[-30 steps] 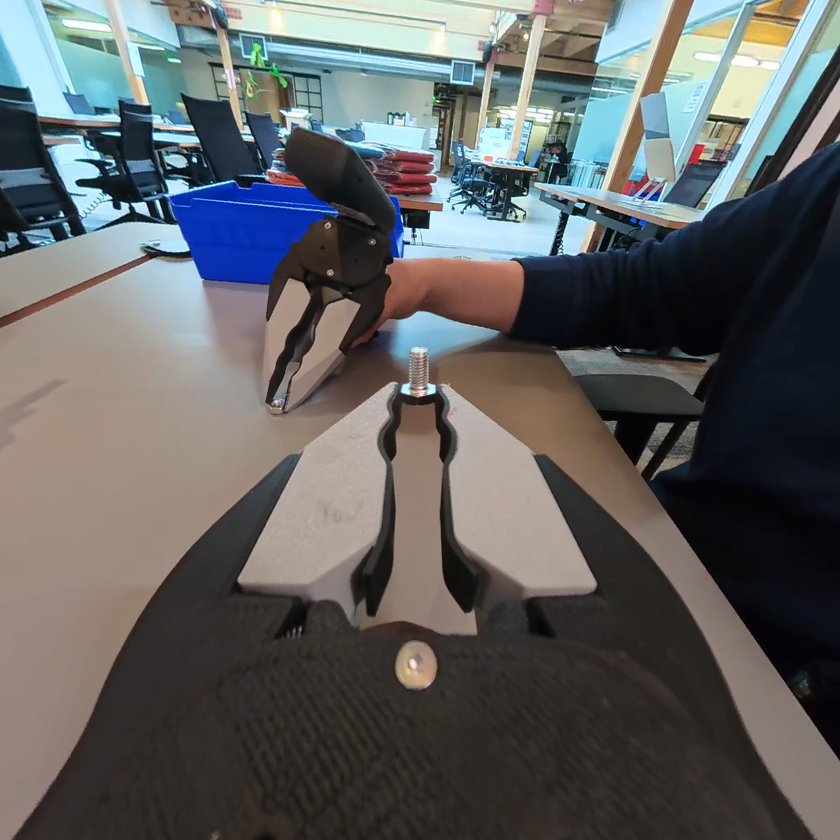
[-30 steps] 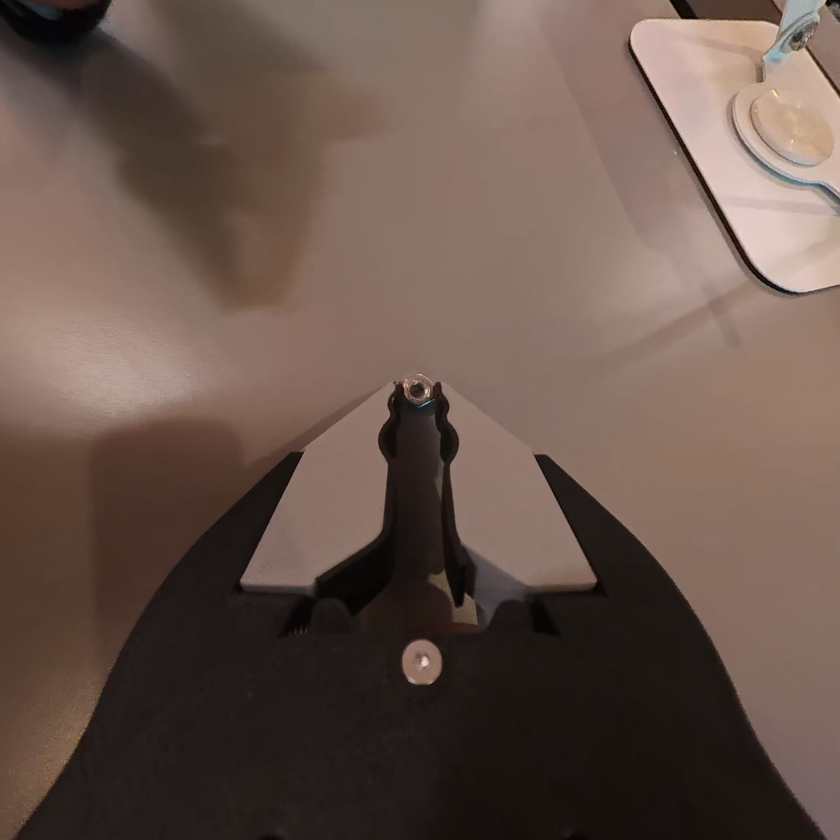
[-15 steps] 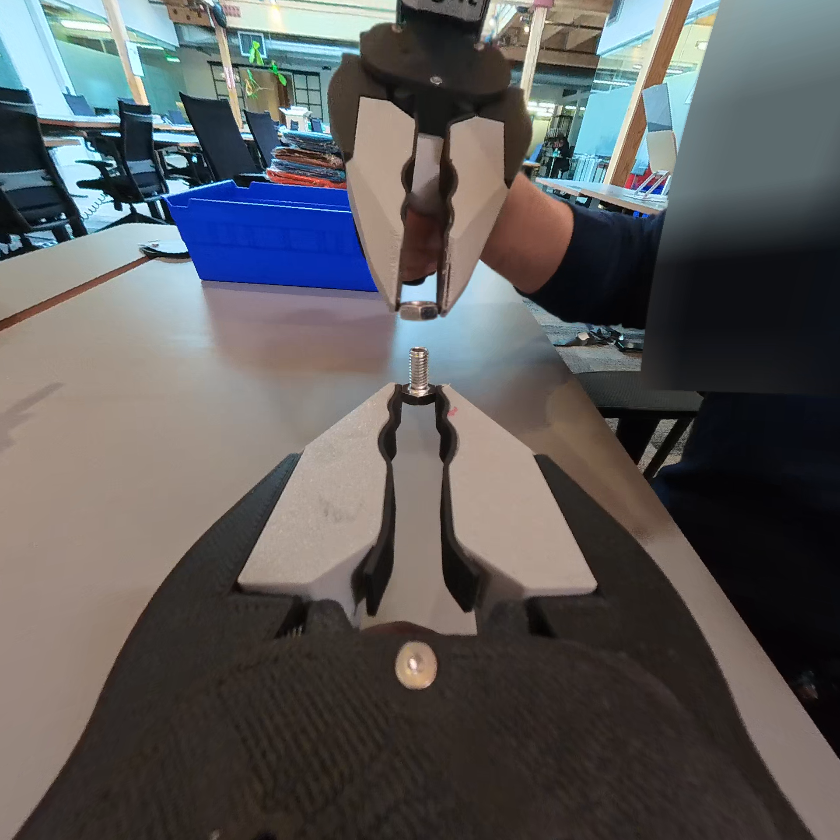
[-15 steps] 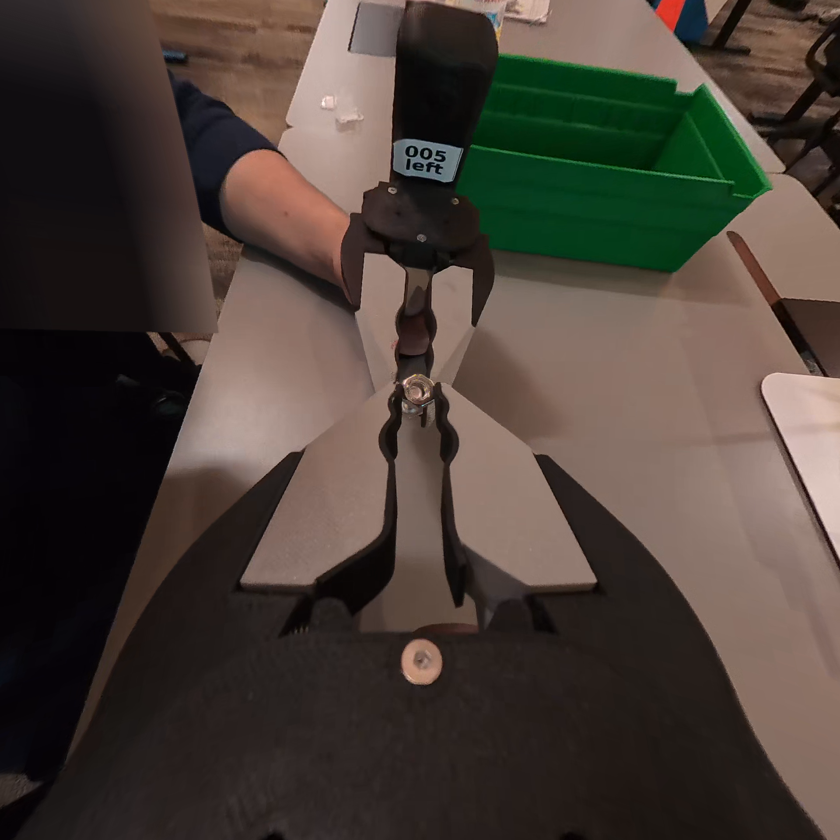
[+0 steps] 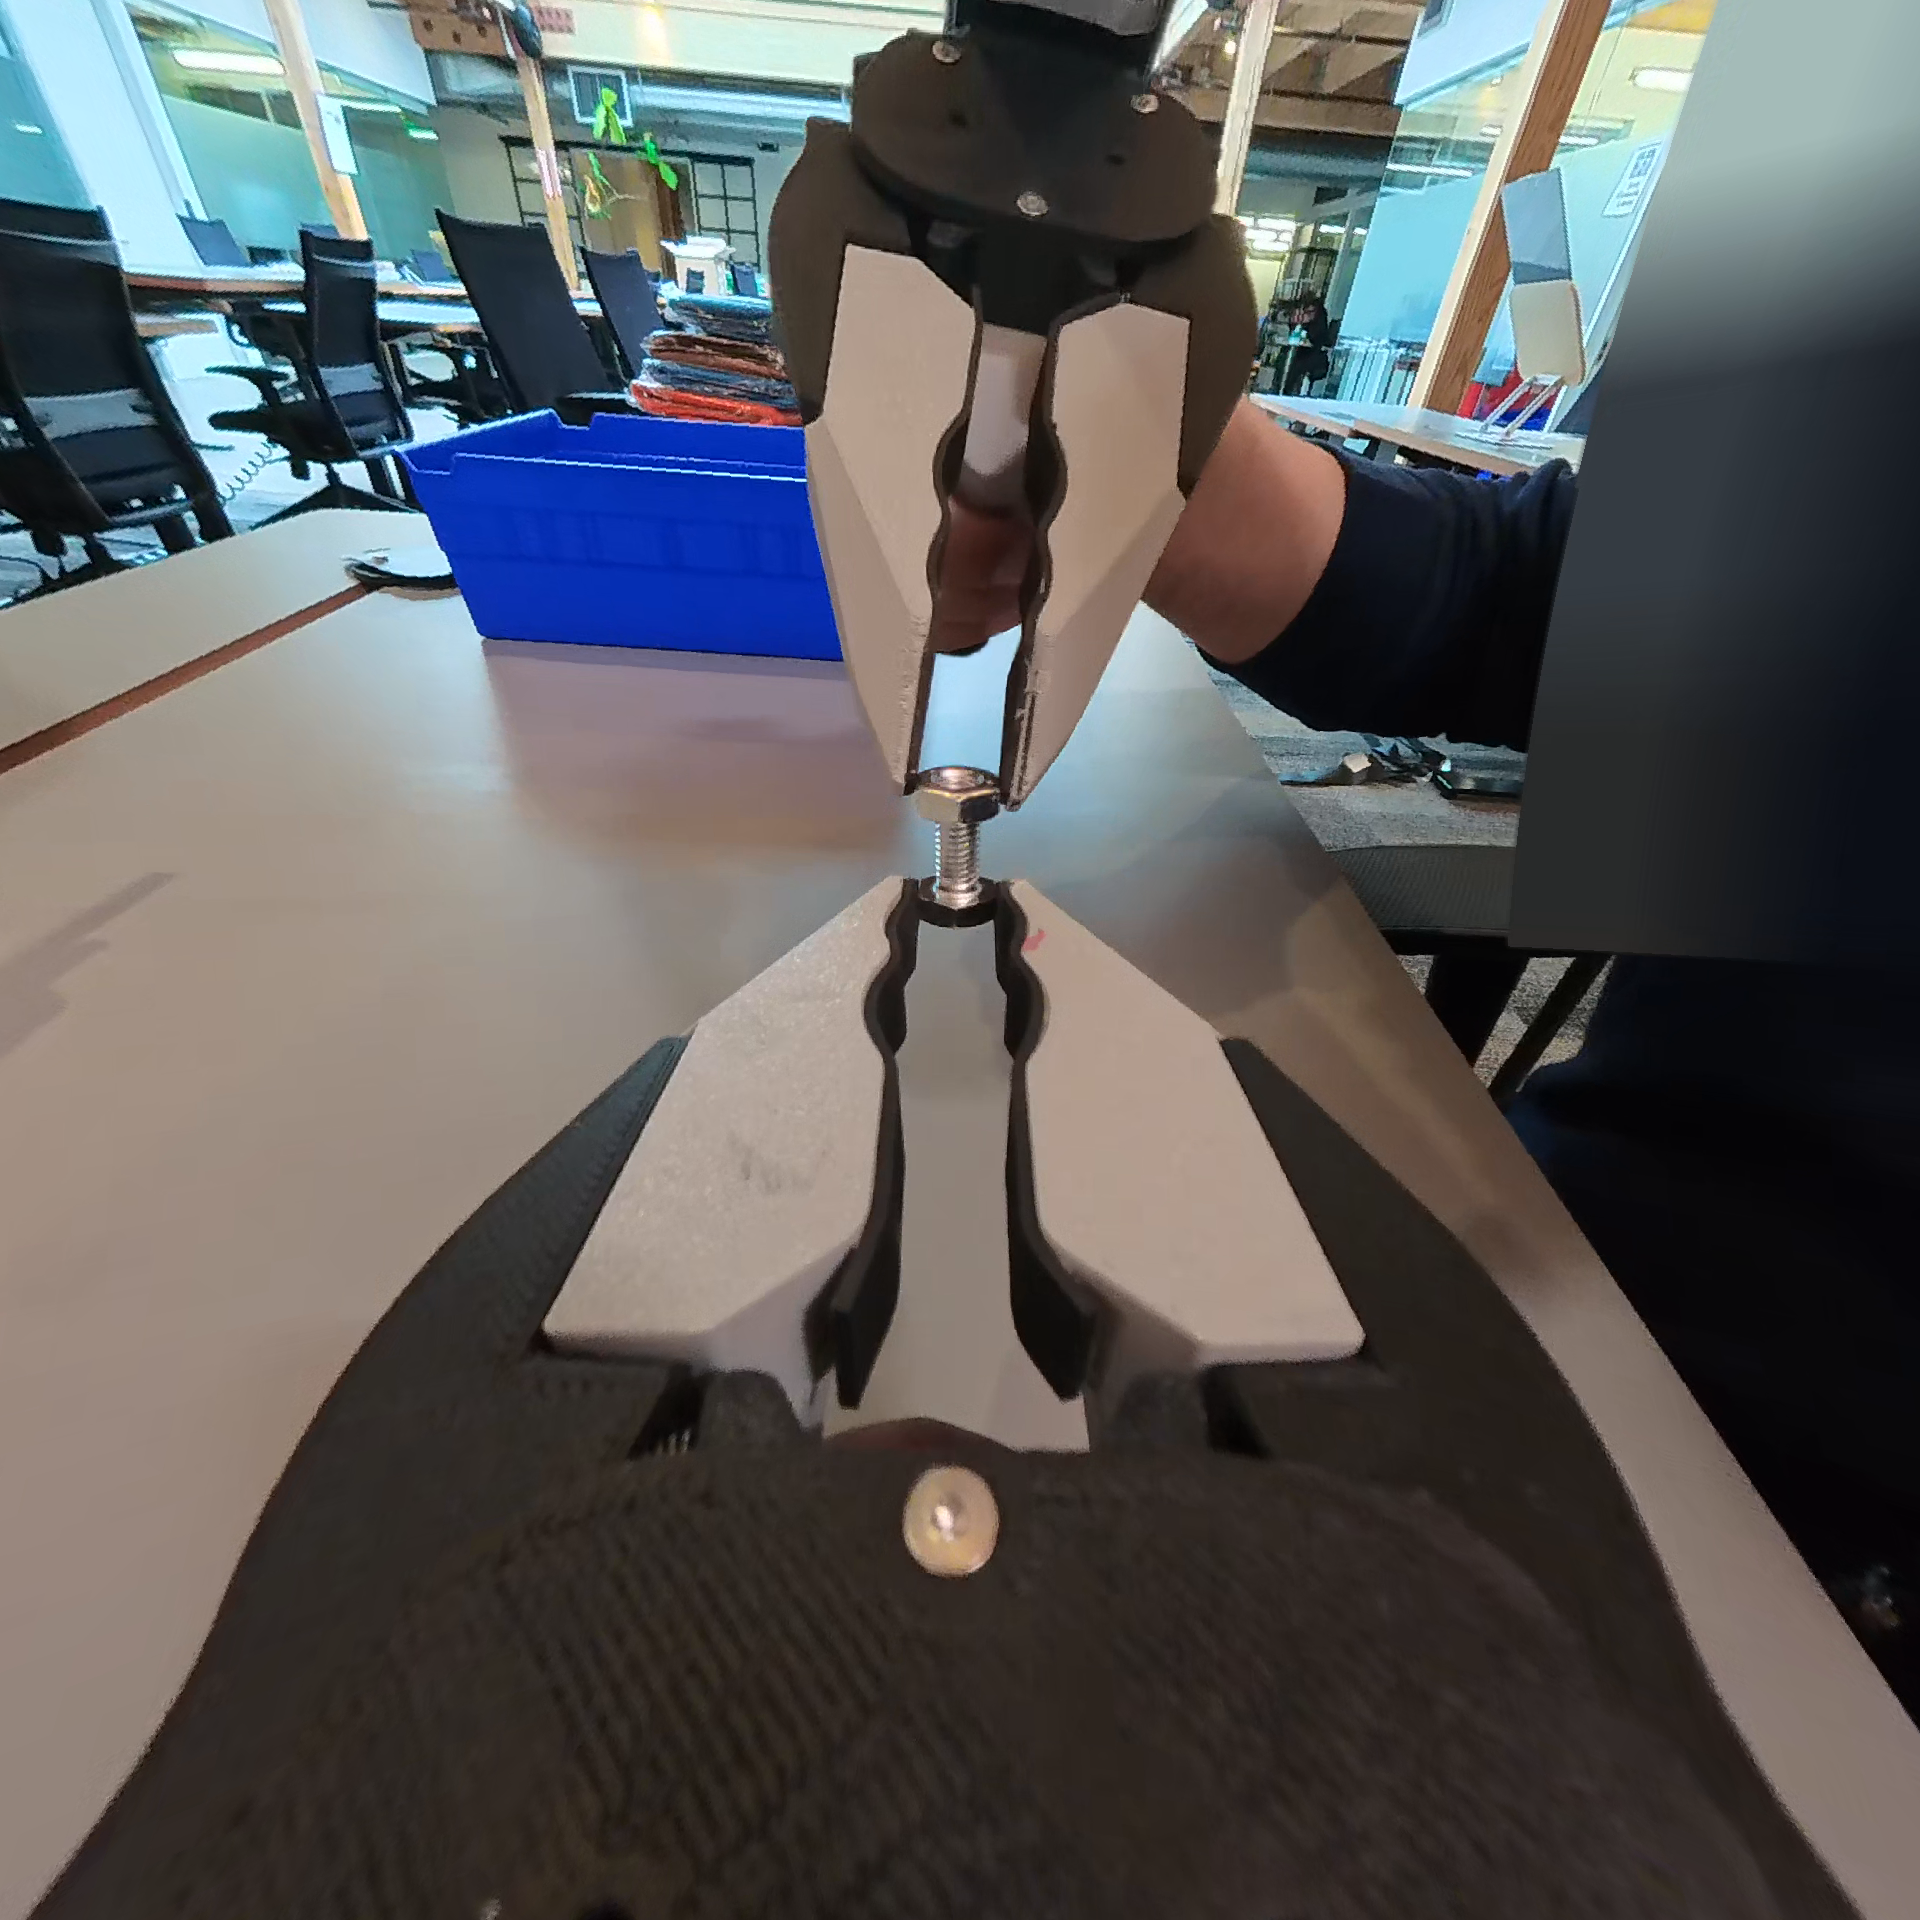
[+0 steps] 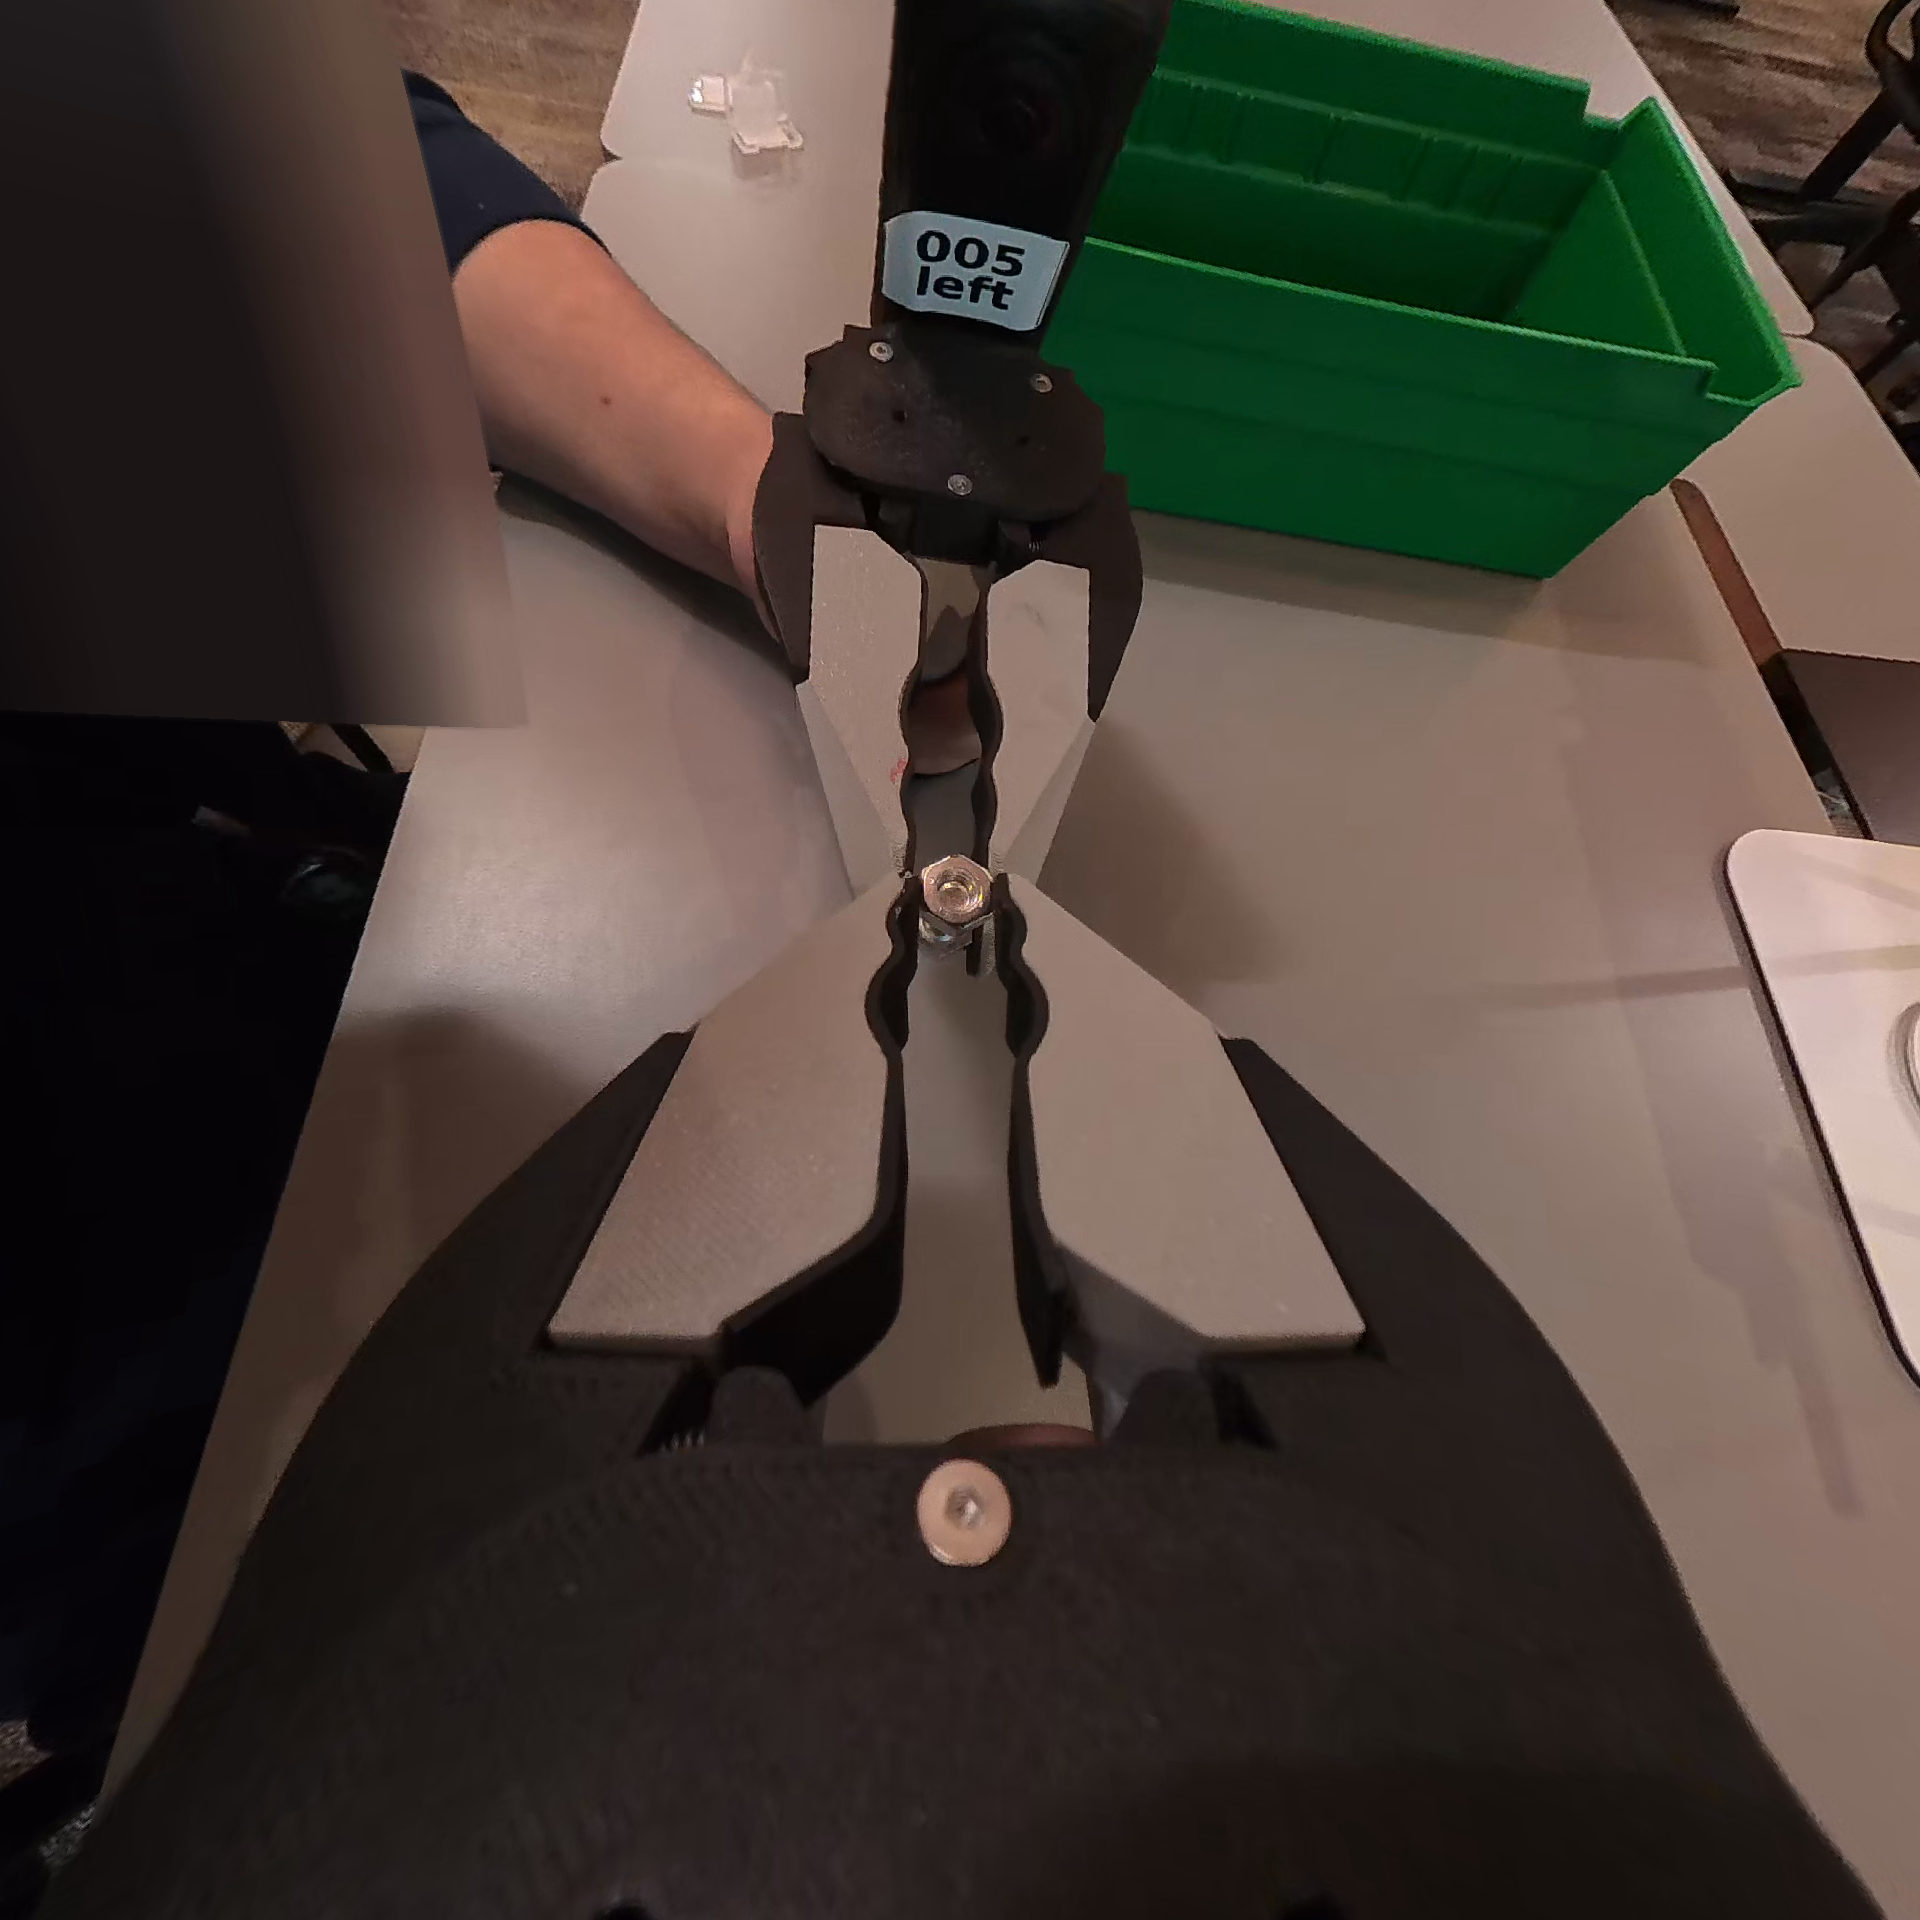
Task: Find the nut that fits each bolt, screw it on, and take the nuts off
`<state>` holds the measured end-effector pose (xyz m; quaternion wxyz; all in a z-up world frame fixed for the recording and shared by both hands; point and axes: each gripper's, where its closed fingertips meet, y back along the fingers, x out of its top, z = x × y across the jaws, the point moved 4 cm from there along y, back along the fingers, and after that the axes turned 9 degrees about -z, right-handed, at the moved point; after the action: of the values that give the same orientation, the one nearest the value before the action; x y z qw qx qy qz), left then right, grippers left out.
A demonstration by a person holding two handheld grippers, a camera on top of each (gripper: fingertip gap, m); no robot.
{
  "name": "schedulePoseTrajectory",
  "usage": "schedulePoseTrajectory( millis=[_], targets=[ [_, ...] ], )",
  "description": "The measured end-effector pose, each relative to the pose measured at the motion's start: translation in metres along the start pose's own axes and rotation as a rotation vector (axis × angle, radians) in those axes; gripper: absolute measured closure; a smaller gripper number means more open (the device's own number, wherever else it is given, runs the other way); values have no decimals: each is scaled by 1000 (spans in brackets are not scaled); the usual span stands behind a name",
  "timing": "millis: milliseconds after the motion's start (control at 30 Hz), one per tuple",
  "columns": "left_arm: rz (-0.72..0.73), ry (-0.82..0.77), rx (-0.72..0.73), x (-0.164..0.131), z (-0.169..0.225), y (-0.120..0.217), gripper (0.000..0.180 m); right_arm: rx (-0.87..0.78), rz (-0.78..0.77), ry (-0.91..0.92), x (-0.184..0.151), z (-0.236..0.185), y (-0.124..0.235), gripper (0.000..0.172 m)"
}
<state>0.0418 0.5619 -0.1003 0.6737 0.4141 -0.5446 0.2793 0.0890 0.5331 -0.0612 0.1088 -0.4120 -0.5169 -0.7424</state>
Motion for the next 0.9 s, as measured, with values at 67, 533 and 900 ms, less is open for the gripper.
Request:
schedulePoseTrajectory(
  millis=[67, 533, 900],
  targets=[
    [-16, 3, 5, -1, 0, -1, 168, -10, -21, 7, -2, 0, -1, 161],
    [-41, 16, 33, -3, -2, -3, 168, -27, -32, -51, -4, 2, -2, 161],
    [-69, 30, 141, -2, -6, -6, 168, -98, 4, -198, -9, 6, -2, 161]
  ],
)
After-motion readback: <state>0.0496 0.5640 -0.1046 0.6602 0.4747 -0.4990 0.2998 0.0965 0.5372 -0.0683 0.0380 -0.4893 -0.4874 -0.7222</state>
